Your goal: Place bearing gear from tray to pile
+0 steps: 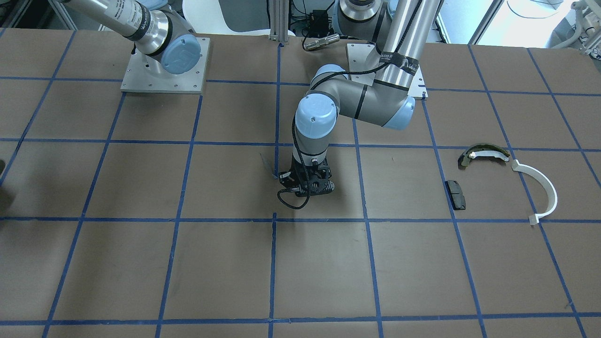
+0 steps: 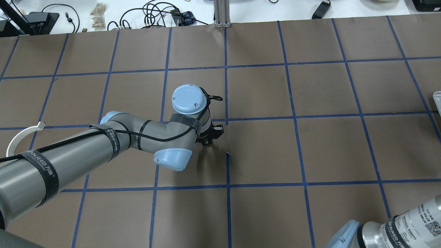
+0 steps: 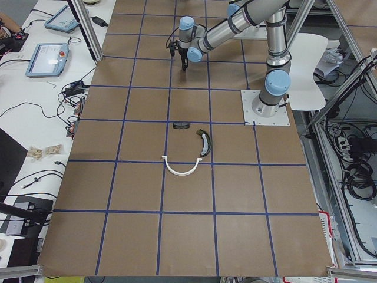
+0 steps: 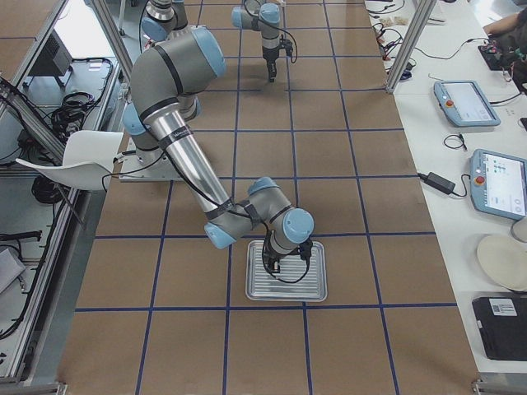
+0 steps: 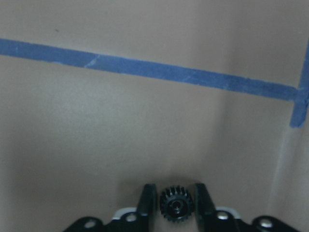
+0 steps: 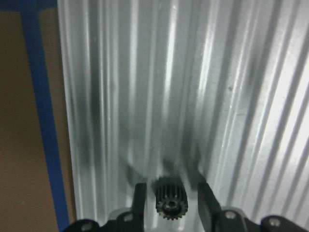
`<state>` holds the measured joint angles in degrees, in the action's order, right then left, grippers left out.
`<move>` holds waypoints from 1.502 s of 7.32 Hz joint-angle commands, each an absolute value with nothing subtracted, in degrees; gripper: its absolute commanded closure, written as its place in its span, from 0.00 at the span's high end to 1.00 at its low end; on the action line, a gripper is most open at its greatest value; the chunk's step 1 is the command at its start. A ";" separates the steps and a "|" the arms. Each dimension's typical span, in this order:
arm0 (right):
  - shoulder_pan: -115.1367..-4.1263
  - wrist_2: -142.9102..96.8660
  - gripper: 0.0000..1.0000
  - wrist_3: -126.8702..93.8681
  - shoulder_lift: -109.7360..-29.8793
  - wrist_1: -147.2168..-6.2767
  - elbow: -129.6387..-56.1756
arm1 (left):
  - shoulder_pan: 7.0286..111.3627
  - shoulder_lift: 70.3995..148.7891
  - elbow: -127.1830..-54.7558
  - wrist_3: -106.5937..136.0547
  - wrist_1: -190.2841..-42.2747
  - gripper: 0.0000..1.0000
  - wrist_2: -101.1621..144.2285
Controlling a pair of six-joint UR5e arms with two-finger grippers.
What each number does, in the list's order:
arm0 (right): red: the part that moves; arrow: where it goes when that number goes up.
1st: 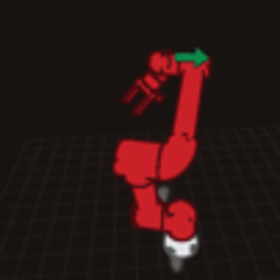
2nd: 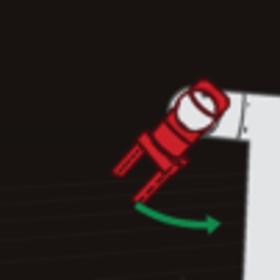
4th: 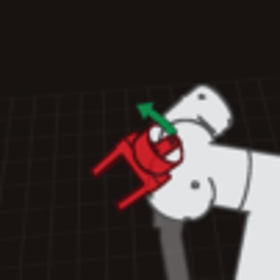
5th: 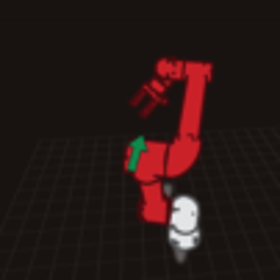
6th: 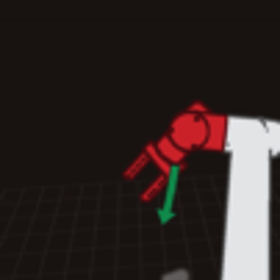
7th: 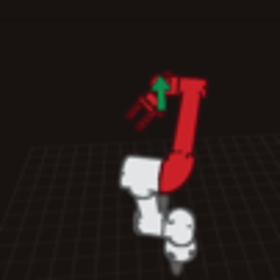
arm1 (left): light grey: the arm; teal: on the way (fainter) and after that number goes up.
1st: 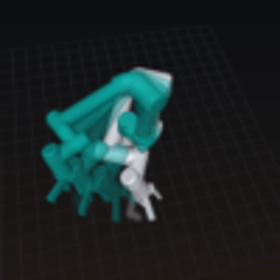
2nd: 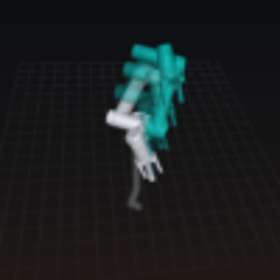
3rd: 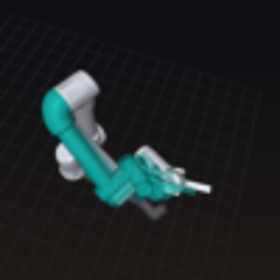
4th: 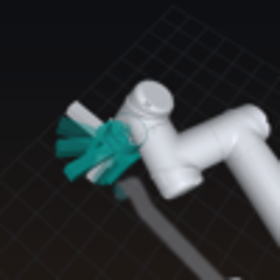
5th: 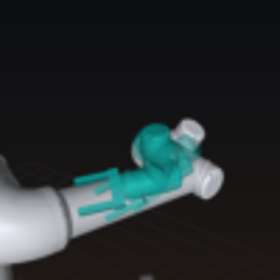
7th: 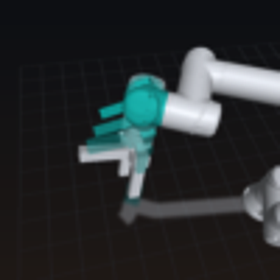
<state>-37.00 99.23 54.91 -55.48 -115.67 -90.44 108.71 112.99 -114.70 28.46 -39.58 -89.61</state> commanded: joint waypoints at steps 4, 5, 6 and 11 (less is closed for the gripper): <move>-37.00 102.66 0.00 55.02 -58.16 -112.94 -89.47 | 99.70 110.13 -114.95 22.71 -42.79 0.00 -90.44; -37.70 101.96 0.00 54.76 -60.79 -112.50 -89.65 | 93.06 110.13 -114.96 16.15 -46.20 0.00 -92.70; -39.36 98.47 0.00 51.54 -63.26 -110.15 -89.74 | 86.29 109.00 -114.26 11.04 -49.45 0.00 -94.46; -69.45 84.05 0.00 6.79 -74.09 -98.09 -91.31 | 62.70 108.54 -111.71 -19.90 -51.07 0.00 -99.94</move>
